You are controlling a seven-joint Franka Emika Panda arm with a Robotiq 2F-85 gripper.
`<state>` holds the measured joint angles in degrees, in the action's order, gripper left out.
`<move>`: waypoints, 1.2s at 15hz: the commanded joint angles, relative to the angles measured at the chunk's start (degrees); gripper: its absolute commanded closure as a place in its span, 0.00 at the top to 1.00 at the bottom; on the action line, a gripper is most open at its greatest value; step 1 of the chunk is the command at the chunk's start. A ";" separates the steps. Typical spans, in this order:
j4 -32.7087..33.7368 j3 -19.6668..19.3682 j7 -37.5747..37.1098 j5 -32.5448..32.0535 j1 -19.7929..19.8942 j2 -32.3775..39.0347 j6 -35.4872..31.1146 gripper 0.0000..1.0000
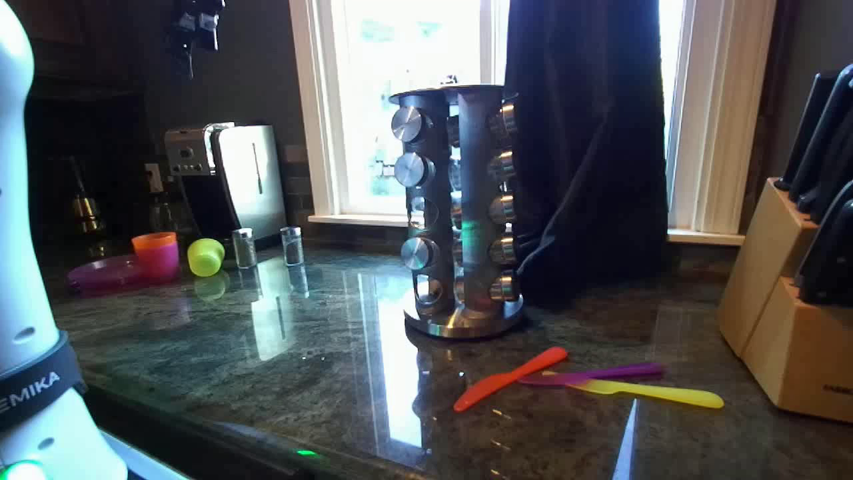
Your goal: Slightly rotate the spice rack
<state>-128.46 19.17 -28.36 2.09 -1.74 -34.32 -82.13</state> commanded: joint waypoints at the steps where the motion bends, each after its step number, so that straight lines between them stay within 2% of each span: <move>1: 0.13 -0.74 -0.47 -0.37 -1.01 0.26 0.10 1.00; 8: 0.13 -0.74 -0.46 -0.37 -1.01 0.26 0.10 1.00; 10: 1.25 -2.47 1.90 -0.59 -1.04 -0.50 0.18 1.00; 15: 4.95 -8.27 12.77 -6.13 -0.65 -1.33 4.24 1.00; 18: 6.86 -14.26 25.35 -9.34 -1.18 -1.15 8.51 1.00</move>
<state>-123.30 9.80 -13.41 -4.46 -1.89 -35.22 -77.86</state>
